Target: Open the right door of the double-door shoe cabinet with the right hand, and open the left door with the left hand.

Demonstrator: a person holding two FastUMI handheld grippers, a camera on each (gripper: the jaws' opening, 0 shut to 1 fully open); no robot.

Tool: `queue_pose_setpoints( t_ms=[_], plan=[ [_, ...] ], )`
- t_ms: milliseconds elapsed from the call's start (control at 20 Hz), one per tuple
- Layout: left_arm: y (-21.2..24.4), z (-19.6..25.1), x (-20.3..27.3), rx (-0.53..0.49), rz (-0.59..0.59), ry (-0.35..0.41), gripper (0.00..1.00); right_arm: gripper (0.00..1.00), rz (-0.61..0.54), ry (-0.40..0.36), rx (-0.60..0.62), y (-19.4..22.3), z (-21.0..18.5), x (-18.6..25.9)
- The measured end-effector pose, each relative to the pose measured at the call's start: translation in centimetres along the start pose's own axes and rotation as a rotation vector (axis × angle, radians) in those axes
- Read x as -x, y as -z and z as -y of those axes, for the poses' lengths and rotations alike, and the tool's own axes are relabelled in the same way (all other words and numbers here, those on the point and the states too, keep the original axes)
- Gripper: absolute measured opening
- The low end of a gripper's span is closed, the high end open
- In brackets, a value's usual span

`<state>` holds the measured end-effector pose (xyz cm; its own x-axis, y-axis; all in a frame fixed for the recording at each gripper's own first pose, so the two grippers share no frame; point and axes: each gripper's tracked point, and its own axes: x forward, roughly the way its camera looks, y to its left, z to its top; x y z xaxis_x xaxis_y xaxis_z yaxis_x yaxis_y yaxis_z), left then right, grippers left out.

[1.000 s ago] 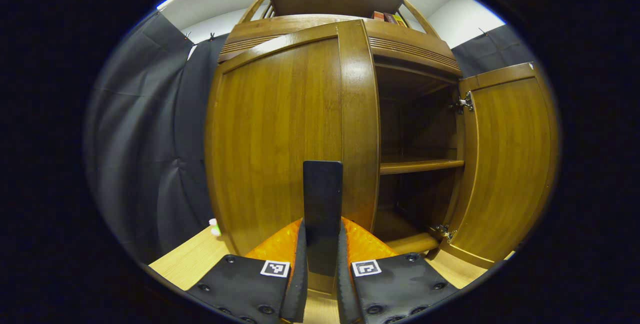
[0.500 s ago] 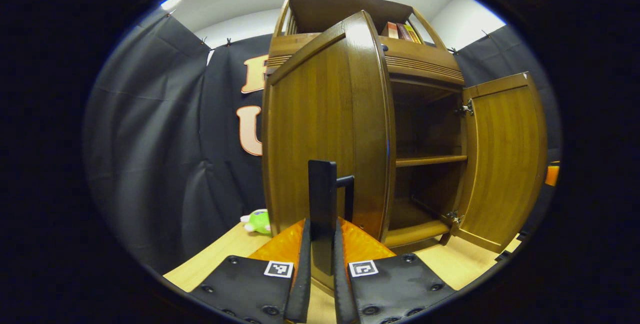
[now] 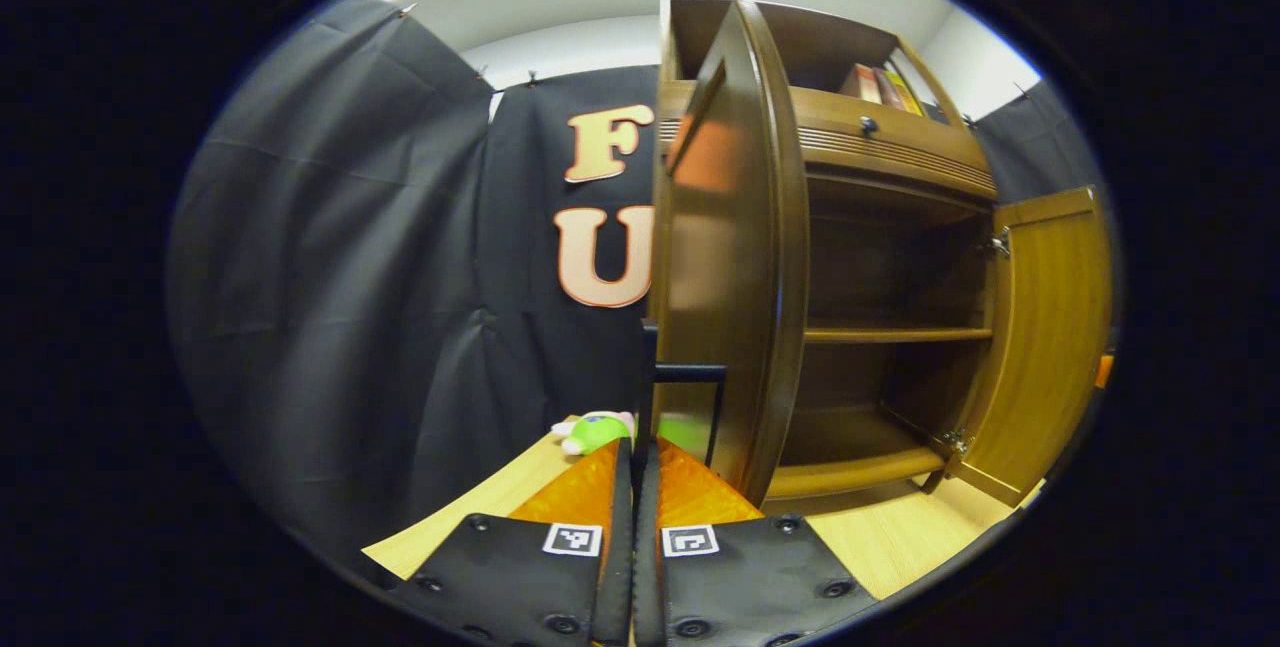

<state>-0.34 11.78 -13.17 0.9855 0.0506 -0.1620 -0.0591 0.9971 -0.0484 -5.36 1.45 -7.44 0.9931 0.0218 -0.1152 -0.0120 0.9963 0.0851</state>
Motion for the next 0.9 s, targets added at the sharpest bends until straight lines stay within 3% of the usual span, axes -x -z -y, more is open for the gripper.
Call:
queue_pose_setpoints(
  t_ms=[50,100,150,200,350,550,900],
  plan=[
    [0.0,-0.1,-0.1,-0.007,0.003,0.027,0.01,0.92,0.009,-0.004,-0.005,-0.1,-0.5,0.0],
    [-0.1,-0.5,-0.2,-0.035,0.004,0.047,0.09,0.92,0.014,-0.004,-0.007,-0.2,-1.0,0.1],
    [-0.2,-1.2,-0.4,-0.076,0.008,0.063,0.04,0.92,0.020,-0.002,-0.006,-0.2,-1.3,0.1],
    [-0.2,-1.7,-0.4,-0.102,0.013,0.087,0.08,0.92,0.022,0.003,-0.002,-0.1,-1.5,0.2],
    [-0.2,-3.3,-0.7,-0.035,0.019,0.166,0.08,0.92,0.014,0.013,0.011,0.2,-2.3,0.5],
    [-0.4,-5.7,-1.2,-0.069,0.036,0.275,0.07,0.92,0.021,0.027,0.036,-0.4,-3.0,0.9],
    [-0.5,-7.4,-1.1,-0.021,0.037,0.411,0.13,0.92,-0.011,-0.032,-0.006,0.5,-5.7,1.8]
  ],
)
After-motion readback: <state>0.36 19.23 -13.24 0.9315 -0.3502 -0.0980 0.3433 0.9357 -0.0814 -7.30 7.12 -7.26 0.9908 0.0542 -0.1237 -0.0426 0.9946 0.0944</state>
